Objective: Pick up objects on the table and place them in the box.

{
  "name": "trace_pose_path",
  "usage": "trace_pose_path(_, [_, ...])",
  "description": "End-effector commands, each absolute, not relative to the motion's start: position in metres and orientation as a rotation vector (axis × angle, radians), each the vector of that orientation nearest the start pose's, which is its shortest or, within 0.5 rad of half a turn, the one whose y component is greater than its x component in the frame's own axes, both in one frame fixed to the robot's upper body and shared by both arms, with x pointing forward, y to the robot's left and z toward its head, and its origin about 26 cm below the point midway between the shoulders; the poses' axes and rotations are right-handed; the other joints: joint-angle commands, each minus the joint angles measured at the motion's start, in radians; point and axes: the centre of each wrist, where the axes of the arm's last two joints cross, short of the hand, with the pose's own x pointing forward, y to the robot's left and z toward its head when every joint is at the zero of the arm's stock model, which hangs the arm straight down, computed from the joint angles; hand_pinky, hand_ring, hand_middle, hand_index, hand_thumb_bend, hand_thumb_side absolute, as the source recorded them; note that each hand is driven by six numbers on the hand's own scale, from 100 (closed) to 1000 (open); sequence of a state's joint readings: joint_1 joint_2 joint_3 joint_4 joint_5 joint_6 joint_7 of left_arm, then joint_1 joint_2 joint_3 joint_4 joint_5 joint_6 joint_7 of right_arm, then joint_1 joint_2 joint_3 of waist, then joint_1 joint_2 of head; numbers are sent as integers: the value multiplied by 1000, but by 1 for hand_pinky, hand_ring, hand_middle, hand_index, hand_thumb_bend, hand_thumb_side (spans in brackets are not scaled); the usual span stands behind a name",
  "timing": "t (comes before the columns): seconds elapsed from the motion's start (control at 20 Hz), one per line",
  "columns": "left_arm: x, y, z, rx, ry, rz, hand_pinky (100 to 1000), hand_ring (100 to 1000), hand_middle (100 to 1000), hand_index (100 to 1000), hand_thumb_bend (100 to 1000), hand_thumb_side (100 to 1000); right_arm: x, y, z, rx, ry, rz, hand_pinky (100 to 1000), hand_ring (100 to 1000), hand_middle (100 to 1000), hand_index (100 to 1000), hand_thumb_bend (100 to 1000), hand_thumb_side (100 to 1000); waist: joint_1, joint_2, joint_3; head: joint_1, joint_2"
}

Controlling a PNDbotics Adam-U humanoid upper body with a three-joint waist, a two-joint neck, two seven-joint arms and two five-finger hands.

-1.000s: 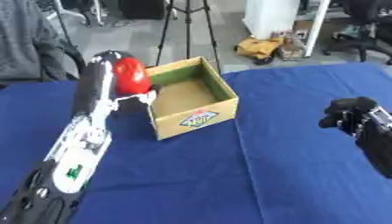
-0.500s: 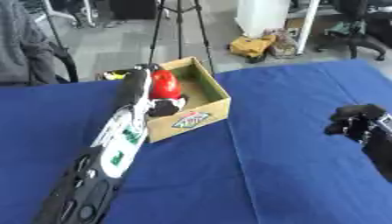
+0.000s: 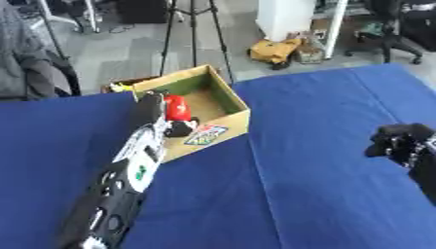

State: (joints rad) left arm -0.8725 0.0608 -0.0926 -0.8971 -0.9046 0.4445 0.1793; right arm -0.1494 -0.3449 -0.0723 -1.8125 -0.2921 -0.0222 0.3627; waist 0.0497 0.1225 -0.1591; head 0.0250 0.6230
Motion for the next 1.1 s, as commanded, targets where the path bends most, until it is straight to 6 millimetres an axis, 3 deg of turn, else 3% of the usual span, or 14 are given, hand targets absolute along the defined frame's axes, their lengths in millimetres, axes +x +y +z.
trace_pose_path(0.05, [471, 145, 102, 1066, -1366, -710, 600, 676, 666, 766, 740, 468, 303, -313, 132, 220, -1962, 481, 697, 629, 633, 736, 100, 793, -4, -12, -2, 4, -7])
trace_pose_path(0.1, [471, 146, 97, 1072, -1363, -715, 621, 692, 680, 775, 826, 493, 303, -313, 132, 220, -1961, 481, 697, 629, 633, 736, 100, 792, -4, -12, -2, 4, -7])
trace_pose_path(0.15, [471, 146, 93, 1077, -1363, -719, 663, 721, 707, 789, 1000, 543, 303, -313, 132, 221, -1961, 481, 697, 629, 633, 736, 100, 792, -4, -12, -2, 4, -7])
trace_pose_path(0.3, [472, 147, 86, 1091, -1375, -721, 731, 764, 747, 810, 1000, 653, 303, -313, 132, 221, -1961, 481, 697, 630, 633, 736, 100, 792, -4, -12, -1, 4, -7])
trace_pose_path(0.55, [472, 150, 90, 1110, -1447, -676, 715, 743, 720, 785, 1000, 818, 303, -313, 131, 221, -1962, 479, 697, 630, 634, 736, 100, 792, -7, -12, 5, 3, -7])
trace_pose_path(0.85, [472, 153, 128, 1112, -1683, -528, 606, 644, 614, 725, 1000, 789, 302, -314, 130, 220, -1962, 468, 697, 631, 635, 736, 100, 791, -15, -16, 23, -1, -3])
trace_pose_path(1.05, [465, 157, 149, 1104, -1856, -426, 575, 619, 592, 709, 1000, 791, 302, -315, 129, 218, -1960, 456, 696, 631, 636, 735, 100, 790, -19, -22, 39, -6, 2])
trace_pose_path(1.1, [463, 158, 153, 1100, -1899, -404, 570, 615, 587, 706, 958, 807, 301, -315, 128, 217, -1957, 451, 696, 631, 636, 735, 100, 791, -19, -24, 45, -7, 3])
